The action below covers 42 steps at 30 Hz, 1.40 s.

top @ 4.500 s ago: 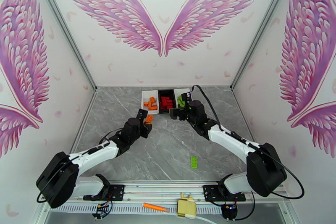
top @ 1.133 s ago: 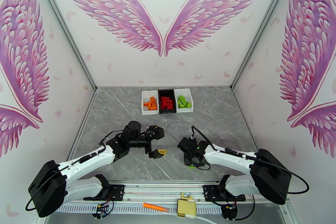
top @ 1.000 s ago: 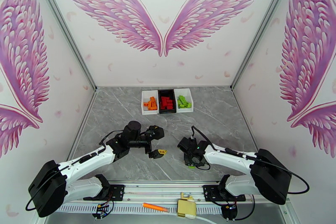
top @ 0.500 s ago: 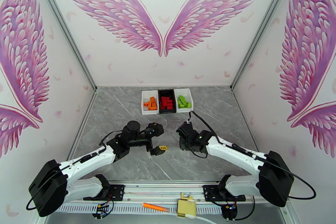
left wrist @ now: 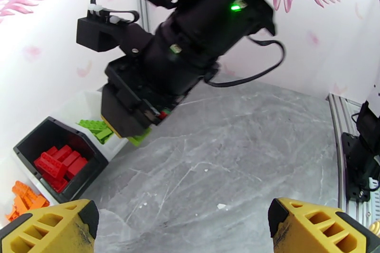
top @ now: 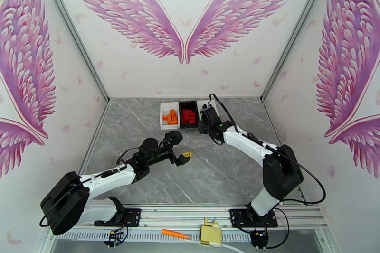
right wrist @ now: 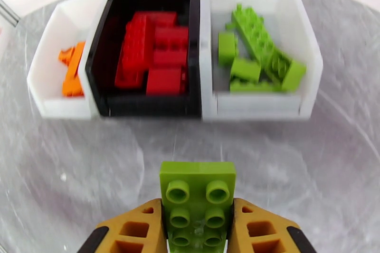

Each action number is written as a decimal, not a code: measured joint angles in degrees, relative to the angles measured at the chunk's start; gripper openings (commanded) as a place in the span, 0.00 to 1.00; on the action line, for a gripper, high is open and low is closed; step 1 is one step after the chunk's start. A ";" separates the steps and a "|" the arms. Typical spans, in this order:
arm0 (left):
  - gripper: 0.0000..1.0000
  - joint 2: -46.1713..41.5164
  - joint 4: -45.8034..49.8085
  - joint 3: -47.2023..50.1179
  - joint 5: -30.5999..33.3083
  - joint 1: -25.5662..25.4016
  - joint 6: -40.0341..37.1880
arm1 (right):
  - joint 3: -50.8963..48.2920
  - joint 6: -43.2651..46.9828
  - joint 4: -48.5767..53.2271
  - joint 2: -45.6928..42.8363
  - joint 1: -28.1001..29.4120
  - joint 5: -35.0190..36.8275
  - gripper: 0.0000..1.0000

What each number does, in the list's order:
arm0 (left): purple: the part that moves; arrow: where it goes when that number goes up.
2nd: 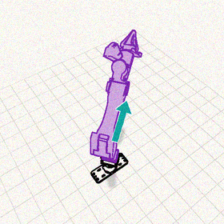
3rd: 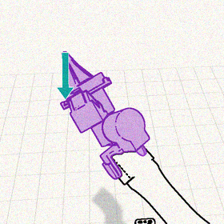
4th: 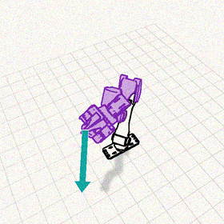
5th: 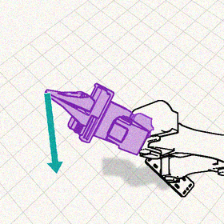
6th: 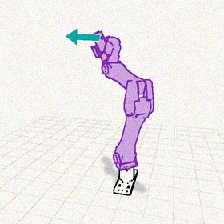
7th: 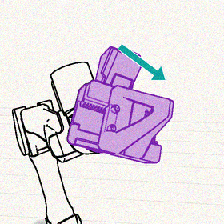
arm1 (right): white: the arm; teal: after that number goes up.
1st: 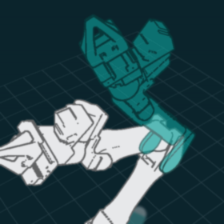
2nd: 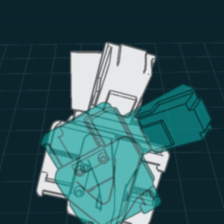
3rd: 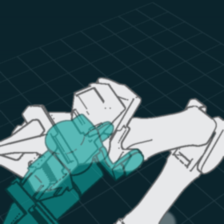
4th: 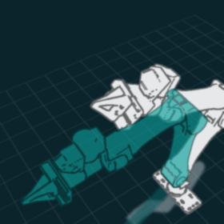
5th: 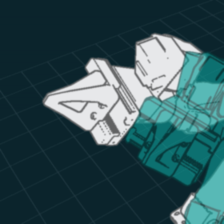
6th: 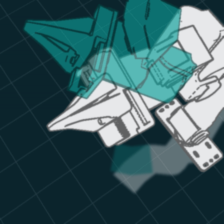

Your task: Sort the legos into containers by color

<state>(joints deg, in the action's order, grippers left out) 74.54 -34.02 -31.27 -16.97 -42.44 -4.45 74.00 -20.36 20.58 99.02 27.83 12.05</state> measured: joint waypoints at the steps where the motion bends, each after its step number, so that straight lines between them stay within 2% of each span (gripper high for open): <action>1: 0.99 0.00 -0.15 0.00 0.31 0.02 0.15 | 1.20 0.68 -0.94 1.33 -0.70 -0.02 0.23; 8: 0.99 0.00 -0.15 0.02 2.25 0.02 0.46 | 13.16 3.34 -5.18 13.27 -5.90 -0.57 0.23; 14: 0.99 -0.31 0.09 0.28 3.61 0.07 0.42 | 24.30 3.69 -5.11 23.63 -8.41 -1.16 0.28; 16: 0.99 -0.63 0.72 0.28 3.78 0.31 0.37 | 26.97 3.74 -4.63 25.90 -8.76 -1.29 0.39; 18: 0.99 -1.20 1.75 0.28 3.76 0.66 0.35 | 28.39 4.02 -4.02 26.91 -8.94 -1.51 0.56; 23: 0.99 -4.00 5.03 0.28 5.84 2.69 0.00 | 27.96 3.91 -3.48 25.97 -8.94 -1.77 0.81; 27: 0.99 -8.48 6.38 1.20 11.50 5.51 -0.66 | 20.70 4.09 -4.63 19.19 -8.94 -1.75 0.99; 31: 0.99 -11.78 8.00 2.60 20.11 9.25 -2.19 | 8.79 5.49 -8.66 7.65 -8.94 -1.64 1.00; 36: 0.99 -12.57 5.88 6.84 32.85 13.84 -4.79 | -8.37 9.55 -18.45 -7.85 -8.94 0.46 1.00; 42: 0.99 -11.72 1.42 11.47 43.21 21.81 -5.62 | -26.58 17.59 -29.24 -18.29 -9.75 5.44 1.00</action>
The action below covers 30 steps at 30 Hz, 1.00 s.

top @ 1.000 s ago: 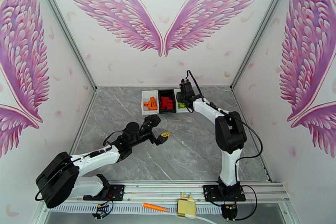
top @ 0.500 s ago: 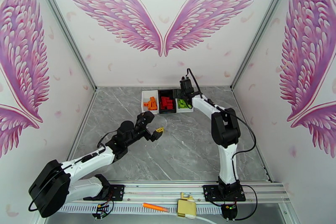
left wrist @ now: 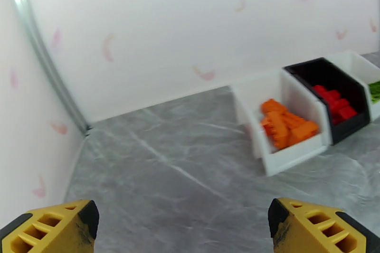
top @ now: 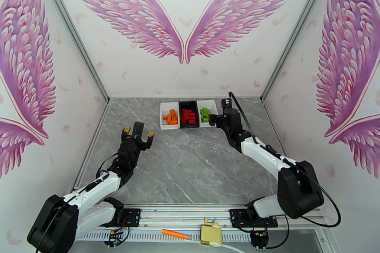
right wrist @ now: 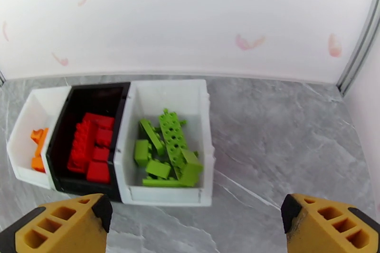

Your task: Sort the legos into containers by color

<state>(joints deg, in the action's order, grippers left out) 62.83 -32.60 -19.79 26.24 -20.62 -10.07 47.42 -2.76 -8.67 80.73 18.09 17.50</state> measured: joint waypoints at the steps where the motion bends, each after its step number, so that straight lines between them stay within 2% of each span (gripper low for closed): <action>1: 0.99 0.66 -0.87 0.42 0.79 1.31 0.04 | -2.45 1.36 -1.49 -0.72 -0.26 0.66 1.00; 8: 0.99 11.17 -10.49 2.91 0.17 10.56 2.14 | -15.19 6.27 -14.14 -0.15 -3.93 3.72 0.99; 15: 0.99 16.81 -14.34 2.10 -7.67 17.03 6.47 | -25.40 5.84 -32.52 4.17 -8.15 0.66 0.99; 20: 0.99 24.79 -16.83 0.15 -11.08 18.51 8.57 | -27.54 5.81 -41.24 8.50 -9.11 -3.50 0.99; 30: 0.99 24.96 -17.29 -0.85 -13.18 19.47 10.29 | -25.79 4.92 -42.12 8.52 -12.37 -10.78 0.99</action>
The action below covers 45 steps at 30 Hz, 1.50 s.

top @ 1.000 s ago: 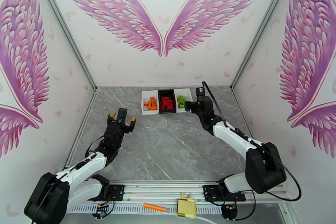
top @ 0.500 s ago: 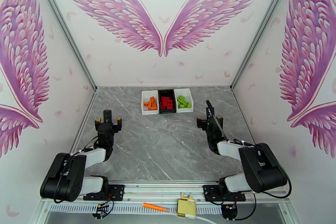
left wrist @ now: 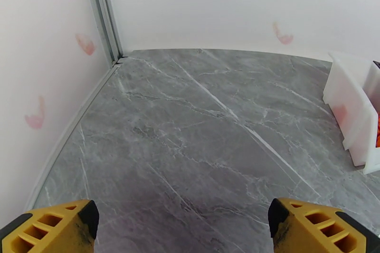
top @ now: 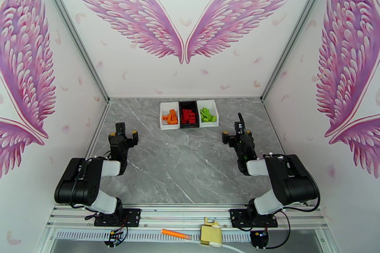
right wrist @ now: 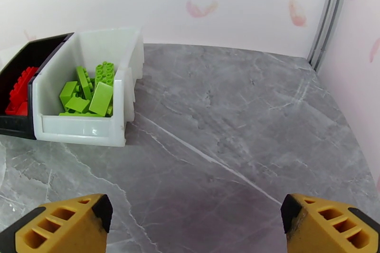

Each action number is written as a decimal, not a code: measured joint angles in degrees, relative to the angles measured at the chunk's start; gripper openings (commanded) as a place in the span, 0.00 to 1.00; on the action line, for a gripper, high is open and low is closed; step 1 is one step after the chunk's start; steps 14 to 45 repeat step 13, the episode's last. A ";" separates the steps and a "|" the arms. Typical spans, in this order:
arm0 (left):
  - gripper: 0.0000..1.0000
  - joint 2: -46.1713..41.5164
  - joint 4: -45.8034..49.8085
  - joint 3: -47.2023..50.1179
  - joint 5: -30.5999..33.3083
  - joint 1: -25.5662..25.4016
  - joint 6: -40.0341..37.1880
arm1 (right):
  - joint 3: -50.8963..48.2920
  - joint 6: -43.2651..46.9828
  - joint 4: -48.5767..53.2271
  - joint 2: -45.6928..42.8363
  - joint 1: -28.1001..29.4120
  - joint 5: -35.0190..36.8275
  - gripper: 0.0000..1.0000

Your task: Sort the legos into containers by color

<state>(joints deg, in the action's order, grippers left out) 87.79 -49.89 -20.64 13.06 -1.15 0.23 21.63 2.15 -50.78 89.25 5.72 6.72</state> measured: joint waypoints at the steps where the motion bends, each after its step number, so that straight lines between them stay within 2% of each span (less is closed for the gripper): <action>1: 0.99 0.00 0.02 0.00 -0.02 0.00 0.00 | 0.00 -0.09 0.02 0.00 0.00 -0.31 0.99; 12: 0.99 0.00 0.04 -0.13 -1.88 0.02 -0.02 | 0.00 -0.61 0.02 0.00 0.00 -1.38 0.99; 45: 0.99 0.00 0.07 -0.13 -1.90 0.02 -0.04 | 0.00 -0.61 0.02 0.00 0.02 -1.38 0.99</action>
